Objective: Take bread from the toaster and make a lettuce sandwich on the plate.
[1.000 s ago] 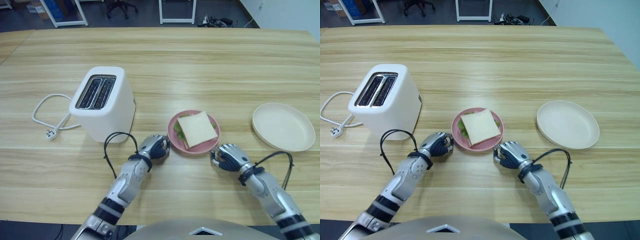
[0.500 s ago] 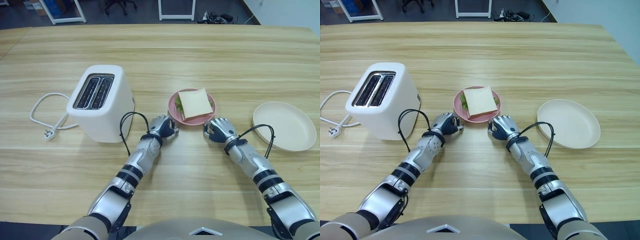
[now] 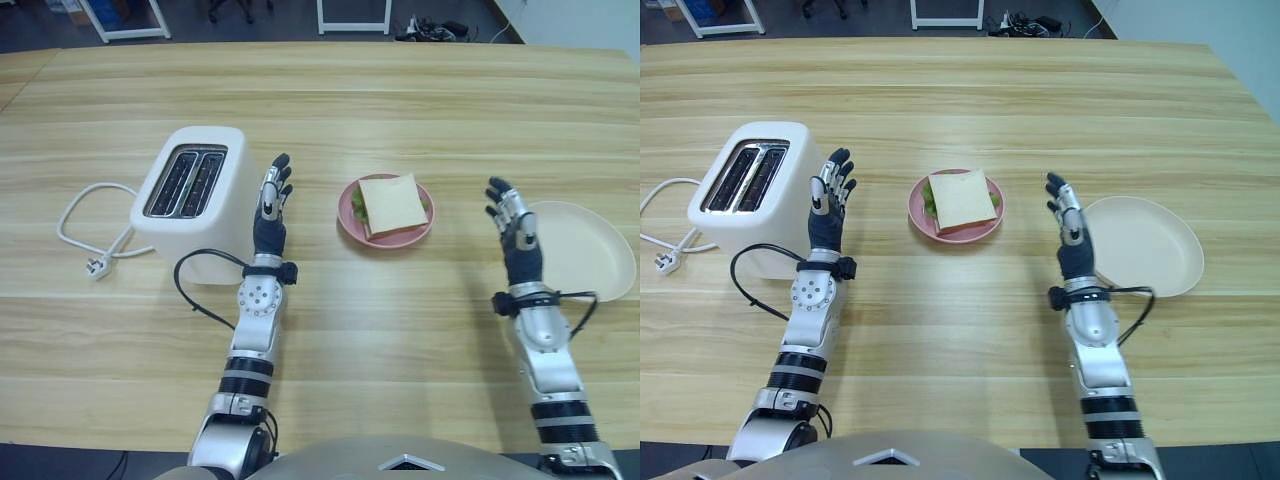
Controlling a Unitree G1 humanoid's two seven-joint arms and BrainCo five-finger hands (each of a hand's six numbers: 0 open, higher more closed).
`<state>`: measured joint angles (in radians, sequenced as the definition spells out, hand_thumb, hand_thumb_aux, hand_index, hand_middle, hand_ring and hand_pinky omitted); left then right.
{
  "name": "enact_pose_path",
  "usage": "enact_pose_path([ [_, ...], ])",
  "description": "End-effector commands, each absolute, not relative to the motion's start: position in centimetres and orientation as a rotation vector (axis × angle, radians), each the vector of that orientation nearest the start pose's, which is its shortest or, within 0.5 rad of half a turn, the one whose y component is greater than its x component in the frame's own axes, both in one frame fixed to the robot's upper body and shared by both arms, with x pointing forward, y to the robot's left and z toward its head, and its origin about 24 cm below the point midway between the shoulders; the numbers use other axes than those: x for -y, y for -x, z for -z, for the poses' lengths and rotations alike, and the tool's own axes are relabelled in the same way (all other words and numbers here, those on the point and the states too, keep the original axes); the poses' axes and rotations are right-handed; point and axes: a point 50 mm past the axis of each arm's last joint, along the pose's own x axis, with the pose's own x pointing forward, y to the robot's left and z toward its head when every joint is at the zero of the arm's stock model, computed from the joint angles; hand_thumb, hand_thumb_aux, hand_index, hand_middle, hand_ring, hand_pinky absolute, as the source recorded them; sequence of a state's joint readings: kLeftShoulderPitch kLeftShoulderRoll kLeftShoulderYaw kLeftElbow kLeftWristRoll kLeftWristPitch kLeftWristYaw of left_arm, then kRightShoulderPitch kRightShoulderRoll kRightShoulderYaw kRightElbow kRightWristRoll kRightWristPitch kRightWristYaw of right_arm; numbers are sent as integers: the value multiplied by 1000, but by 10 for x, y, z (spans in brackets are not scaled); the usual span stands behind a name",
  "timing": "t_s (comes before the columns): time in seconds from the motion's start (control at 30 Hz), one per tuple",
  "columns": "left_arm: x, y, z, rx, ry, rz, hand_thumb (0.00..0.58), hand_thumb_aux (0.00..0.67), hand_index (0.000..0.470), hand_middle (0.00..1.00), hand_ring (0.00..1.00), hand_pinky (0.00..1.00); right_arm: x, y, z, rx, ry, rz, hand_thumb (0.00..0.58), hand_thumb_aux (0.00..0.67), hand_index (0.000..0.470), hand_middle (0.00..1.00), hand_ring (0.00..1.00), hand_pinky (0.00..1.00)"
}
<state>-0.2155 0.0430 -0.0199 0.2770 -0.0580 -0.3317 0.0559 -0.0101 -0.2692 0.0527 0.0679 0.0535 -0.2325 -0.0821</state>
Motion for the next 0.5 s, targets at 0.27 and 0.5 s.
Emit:
enact_pose_path([
  [0.27,-127,-313,-71,271,34,6,0,0,0,0,0,0,180,-293,-75,250,178,135,0,0,0,0,0,0],
  [0.5,-134,-320,-79,290,13,2,0,0,0,0,0,0,170,-286,-88,311,154,128,0,0,0,0,0,0],
])
